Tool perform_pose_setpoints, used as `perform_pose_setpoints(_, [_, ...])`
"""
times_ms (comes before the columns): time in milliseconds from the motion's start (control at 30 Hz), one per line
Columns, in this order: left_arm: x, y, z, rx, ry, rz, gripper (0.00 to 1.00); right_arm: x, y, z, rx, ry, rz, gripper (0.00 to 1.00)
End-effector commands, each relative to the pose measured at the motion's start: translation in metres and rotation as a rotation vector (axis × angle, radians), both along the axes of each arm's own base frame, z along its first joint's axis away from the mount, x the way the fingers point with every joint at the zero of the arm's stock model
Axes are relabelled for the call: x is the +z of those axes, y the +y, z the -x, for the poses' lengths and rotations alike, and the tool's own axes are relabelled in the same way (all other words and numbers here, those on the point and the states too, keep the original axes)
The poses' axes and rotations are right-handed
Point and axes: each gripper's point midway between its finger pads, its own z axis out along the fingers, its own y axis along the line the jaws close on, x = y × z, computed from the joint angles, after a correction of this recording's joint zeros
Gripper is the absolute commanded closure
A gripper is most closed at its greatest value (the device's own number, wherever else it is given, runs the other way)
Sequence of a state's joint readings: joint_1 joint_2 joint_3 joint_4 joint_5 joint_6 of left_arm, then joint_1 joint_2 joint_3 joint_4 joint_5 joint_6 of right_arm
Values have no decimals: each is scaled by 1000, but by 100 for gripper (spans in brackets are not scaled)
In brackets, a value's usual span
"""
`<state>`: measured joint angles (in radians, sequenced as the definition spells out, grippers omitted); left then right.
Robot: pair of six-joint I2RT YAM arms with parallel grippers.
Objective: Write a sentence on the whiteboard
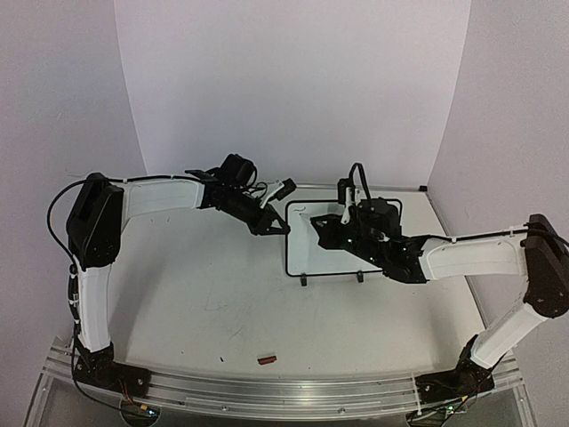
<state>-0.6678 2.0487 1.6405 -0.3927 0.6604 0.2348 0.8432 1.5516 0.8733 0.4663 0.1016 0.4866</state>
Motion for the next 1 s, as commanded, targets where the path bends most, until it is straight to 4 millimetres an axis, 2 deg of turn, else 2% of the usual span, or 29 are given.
perform_pose_setpoints(0, [2, 7, -7, 40, -40, -36, 100, 13, 2, -7, -32, -29, -21, 100])
perform_pose_setpoints(567, [1, 7, -7, 41, -40, -38, 100, -33, -7, -2, -62, 67, 35, 100])
perform_pose_setpoints(767, [2, 7, -7, 40, -41, -38, 100, -32, 2, -4, -37, 66, 27, 100])
perform_pose_setpoints(967, [1, 7, -7, 40, -39, -38, 100, -21, 12, -4, -8, 48, -4, 100])
